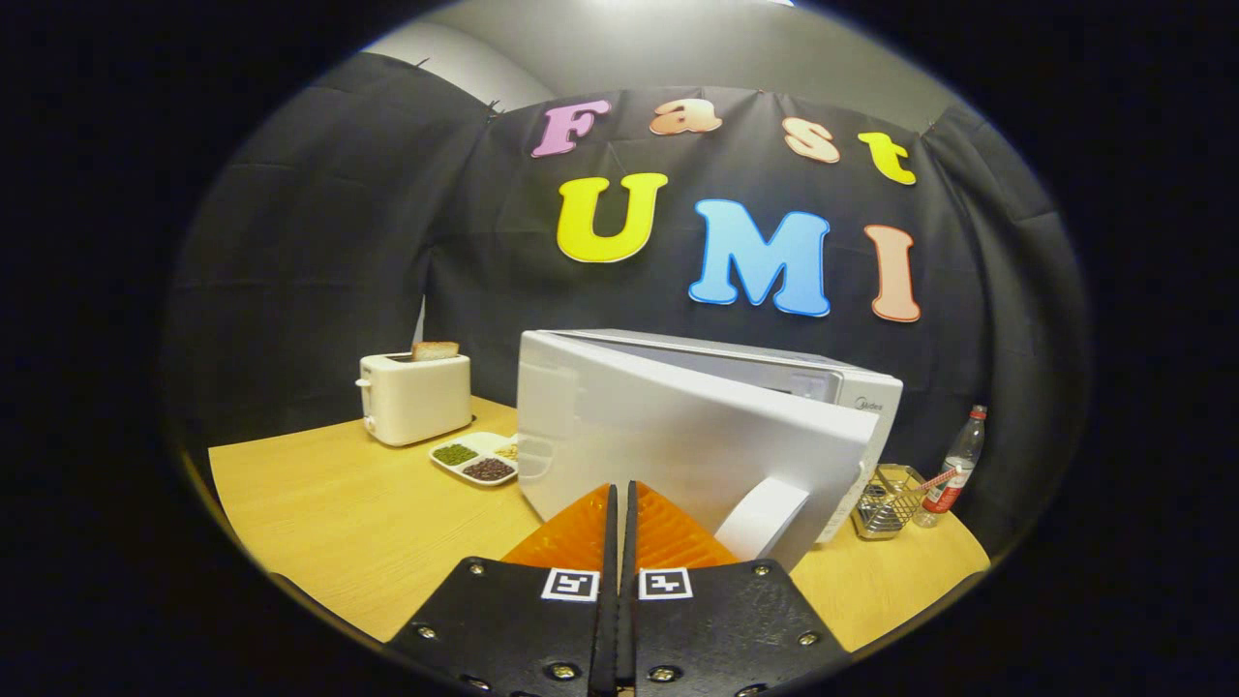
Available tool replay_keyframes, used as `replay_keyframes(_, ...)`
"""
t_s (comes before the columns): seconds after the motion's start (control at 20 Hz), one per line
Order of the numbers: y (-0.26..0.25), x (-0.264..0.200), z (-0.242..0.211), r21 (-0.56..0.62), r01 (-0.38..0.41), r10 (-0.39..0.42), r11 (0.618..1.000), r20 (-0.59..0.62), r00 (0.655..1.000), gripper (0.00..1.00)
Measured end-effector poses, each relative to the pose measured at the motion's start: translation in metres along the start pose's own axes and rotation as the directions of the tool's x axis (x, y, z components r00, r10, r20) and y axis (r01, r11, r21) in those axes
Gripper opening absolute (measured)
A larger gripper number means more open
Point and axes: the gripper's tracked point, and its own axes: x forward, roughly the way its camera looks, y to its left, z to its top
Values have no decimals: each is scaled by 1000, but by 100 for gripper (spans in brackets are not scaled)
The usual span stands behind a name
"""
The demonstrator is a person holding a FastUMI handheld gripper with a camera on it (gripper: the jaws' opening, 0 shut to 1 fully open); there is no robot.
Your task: Open the microwave, put the food inside, and close the microwave door.
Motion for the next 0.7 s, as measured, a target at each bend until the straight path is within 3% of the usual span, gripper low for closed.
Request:
replay_keyframes(0.3, -56, 32, 11, -19, 124, -124, 992, 34, 992, 1)
replay_keyframes(0.7, -101, 88, 8, 46, 216, -217, 975, 23, 976, 1)
